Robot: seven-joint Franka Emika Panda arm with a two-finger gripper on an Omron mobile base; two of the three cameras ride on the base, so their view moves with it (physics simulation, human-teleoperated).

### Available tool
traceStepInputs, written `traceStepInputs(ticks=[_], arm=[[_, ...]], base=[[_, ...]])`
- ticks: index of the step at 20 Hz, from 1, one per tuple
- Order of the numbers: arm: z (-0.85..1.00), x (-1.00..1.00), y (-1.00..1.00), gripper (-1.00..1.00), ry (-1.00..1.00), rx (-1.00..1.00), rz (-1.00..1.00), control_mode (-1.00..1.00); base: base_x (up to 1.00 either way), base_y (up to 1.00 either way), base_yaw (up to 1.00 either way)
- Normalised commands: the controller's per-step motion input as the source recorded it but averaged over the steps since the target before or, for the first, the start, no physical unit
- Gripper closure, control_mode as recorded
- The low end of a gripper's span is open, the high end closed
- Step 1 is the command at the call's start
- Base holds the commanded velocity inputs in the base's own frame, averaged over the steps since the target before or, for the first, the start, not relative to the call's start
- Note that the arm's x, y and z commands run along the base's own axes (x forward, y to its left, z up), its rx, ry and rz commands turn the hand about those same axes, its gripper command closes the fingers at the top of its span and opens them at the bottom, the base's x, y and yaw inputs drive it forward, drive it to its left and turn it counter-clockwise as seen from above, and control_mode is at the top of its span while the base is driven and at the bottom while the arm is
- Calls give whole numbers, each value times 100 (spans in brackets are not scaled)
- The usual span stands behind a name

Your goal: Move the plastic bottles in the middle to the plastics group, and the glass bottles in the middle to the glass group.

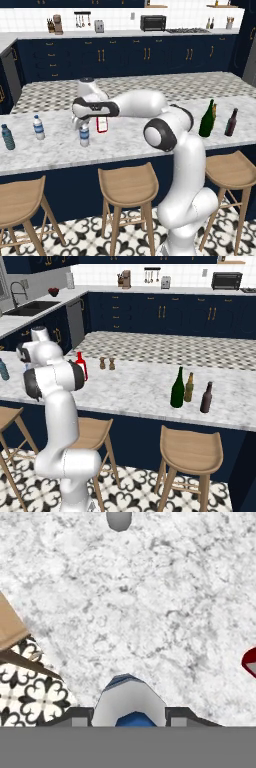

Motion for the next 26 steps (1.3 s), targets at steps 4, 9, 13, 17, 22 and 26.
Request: traceStepInputs(ticks=[4, 9, 13, 17, 22, 26], arm=[[14, -10, 59, 100, 0, 1, 21, -100], [17, 0, 68, 100, 0, 1, 21, -100], [7, 0, 80, 100, 0, 0, 21, -100], [4, 3, 81, 100, 0, 0, 21, -100], [5, 1, 56, 100, 0, 0, 16, -100], [0, 0, 27, 100, 0, 0, 13, -100]], base=[[0, 0, 0], [0, 0, 0], [0, 0, 0], [0, 0, 0], [0, 0, 0], [0, 0, 0]])
